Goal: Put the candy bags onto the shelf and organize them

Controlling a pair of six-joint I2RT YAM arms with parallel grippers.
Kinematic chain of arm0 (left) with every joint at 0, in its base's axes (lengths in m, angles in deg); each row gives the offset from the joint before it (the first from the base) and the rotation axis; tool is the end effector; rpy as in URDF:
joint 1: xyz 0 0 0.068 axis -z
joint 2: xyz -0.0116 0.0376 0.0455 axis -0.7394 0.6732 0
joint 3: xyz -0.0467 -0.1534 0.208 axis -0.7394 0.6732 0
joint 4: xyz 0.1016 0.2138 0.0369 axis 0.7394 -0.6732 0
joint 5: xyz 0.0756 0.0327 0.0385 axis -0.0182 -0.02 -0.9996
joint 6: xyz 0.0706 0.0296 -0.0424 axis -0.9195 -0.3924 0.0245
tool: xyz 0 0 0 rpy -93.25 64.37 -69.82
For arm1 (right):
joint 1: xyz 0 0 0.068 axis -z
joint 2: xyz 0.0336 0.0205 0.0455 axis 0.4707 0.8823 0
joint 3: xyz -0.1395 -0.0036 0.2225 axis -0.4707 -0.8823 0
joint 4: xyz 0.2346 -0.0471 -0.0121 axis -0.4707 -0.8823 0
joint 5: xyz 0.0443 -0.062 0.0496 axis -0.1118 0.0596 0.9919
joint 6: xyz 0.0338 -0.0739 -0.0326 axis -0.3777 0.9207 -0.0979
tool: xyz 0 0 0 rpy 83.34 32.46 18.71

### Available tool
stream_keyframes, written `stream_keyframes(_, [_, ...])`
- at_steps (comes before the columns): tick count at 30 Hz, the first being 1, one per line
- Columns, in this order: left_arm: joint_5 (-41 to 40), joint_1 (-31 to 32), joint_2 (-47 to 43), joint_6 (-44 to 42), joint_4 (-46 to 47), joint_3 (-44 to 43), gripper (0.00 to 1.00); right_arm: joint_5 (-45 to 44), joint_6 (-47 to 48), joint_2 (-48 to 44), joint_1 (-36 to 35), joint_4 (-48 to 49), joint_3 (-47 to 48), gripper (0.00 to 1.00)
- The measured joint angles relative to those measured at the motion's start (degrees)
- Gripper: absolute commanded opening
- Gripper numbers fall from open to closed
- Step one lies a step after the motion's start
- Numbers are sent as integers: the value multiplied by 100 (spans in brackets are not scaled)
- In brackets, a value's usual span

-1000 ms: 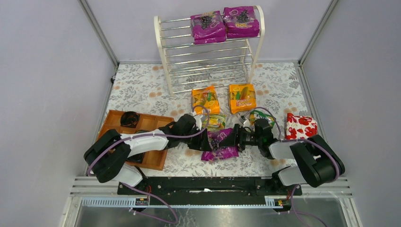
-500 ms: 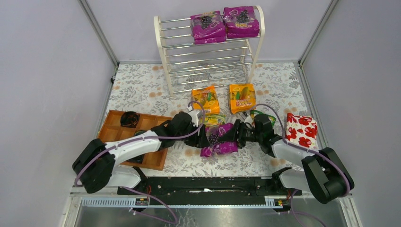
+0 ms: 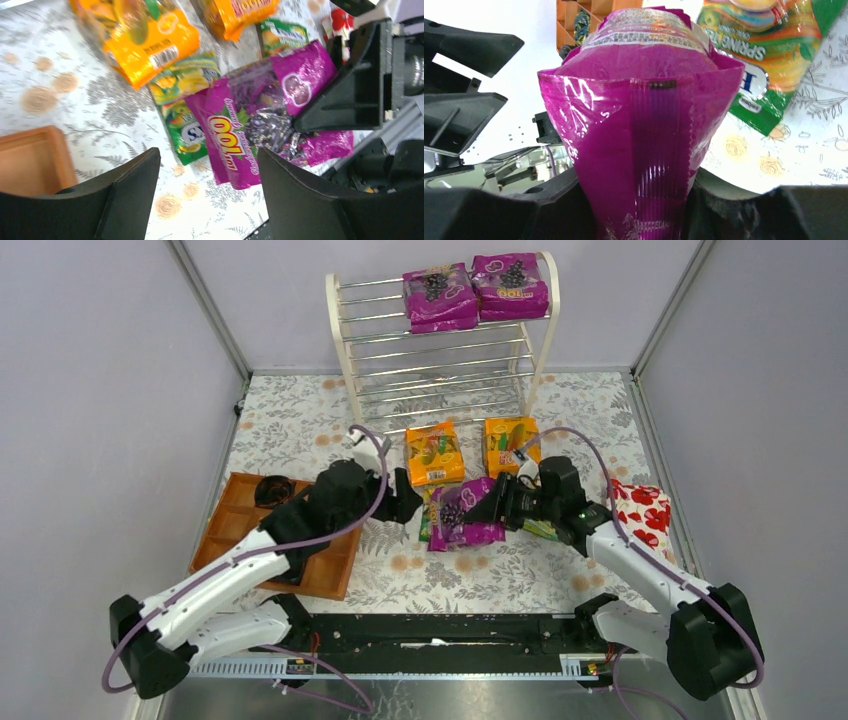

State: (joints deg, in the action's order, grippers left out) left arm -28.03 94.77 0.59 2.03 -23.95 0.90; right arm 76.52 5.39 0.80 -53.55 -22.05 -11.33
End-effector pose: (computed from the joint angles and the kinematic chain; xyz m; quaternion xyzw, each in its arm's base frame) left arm 0.1666 -0.1723 0.2853 0.1332 0.8419 -0.2940 0.4325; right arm 0.2005 0.1475 0.2162 -0.0103 0.8248 0.5127 0.2382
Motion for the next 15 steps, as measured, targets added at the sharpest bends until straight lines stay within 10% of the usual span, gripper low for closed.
stream_keyframes(15, [-2173,-11,-1904,-409,-446,-369,87,-413,3069,479,-380,-1650,4854,51])
